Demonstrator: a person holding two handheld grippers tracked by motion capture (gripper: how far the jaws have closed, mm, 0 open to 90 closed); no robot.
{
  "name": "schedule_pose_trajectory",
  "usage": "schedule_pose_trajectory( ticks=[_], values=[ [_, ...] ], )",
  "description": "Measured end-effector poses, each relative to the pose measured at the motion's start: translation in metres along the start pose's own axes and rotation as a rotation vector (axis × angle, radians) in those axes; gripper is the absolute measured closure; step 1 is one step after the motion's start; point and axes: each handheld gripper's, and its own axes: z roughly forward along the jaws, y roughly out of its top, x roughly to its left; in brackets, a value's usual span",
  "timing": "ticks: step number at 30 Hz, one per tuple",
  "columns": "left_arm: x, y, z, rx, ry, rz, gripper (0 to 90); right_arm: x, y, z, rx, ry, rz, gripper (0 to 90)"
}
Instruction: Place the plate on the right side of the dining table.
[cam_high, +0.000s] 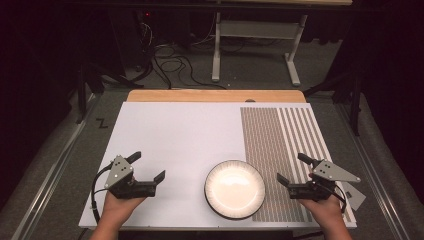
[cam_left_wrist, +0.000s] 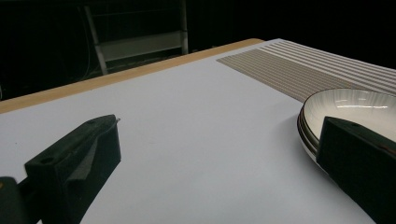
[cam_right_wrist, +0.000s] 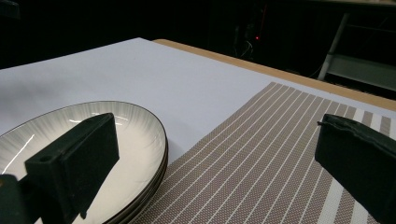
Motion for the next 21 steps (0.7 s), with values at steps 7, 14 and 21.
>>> schedule_pose_trajectory(
  ticks=[7,14,21],
  values=[
    [-0.0015,-0.0014,0.0038,0.019,-0.002,0.014,0.3,-0.0028,-0.0022,-0.0002,0.009,-0.010,0.019,0.0],
    [0.0005,-0.0020,0.0019,0.011,0.001,-0.002,0.3,-0.0017,-0.0028,0.0020,0.019,-0.003,0.010,0.0],
    [0.0007,-0.0031,0.0032,0.016,0.001,-0.003,0.3,-0.0025,-0.0038,0.0026,0.022,-0.001,0.022,0.0]
  ],
)
